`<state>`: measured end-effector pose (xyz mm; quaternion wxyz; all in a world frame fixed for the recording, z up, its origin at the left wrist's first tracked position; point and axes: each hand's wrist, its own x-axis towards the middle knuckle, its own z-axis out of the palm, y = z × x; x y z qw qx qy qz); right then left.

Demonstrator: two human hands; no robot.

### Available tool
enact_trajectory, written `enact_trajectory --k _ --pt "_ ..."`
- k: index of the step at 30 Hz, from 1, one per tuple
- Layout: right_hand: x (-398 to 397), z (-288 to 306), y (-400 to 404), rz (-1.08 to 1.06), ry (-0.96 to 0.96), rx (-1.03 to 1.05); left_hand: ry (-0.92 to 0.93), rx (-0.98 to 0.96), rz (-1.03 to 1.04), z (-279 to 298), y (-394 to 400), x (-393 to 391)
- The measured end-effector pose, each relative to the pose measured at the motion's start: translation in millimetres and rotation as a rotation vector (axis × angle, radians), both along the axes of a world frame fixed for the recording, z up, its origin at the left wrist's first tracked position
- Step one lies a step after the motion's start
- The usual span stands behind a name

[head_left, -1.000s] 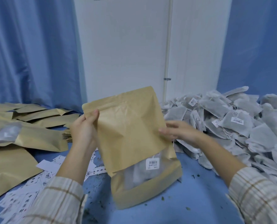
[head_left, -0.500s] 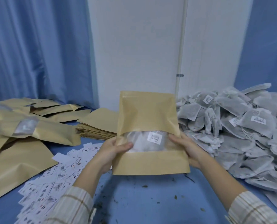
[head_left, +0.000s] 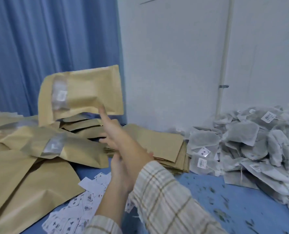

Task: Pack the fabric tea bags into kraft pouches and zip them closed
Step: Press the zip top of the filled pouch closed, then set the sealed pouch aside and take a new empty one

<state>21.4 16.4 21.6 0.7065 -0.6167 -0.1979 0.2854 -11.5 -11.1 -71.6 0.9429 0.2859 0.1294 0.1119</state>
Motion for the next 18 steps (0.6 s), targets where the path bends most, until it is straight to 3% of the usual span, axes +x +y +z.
enact_trajectory --k 2,5,9,12,15,18 --pt "24.0 -28.3 1.4 -0.149 -0.109 -0.064 0.021 -0.064 -0.002 -1.0 18.6 10.5" --pt "63.3 -76.6 -21.8 -0.276 -0.294 -0.316 0.078 -0.04 -0.002 -14.7 27.7 25.1" --pt "104.7 -118.8 -62.0 -0.37 -0.929 -0.902 0.172 0.057 -0.03 -25.9 18.9 43.4" --pt "118.3 -141.8 -89.8 -0.274 -1.008 -1.256 0.212 0.01 -0.055 -35.9 15.7 48.9" --pt "110.1 -156.9 -111.5 -0.277 -1.063 -1.357 0.278 -0.012 -0.069 -46.9 6.1 48.0" --pt "90.4 -156.1 -135.6 -0.391 -1.36 -1.257 0.314 0.042 -0.042 -51.5 -3.0 44.4"
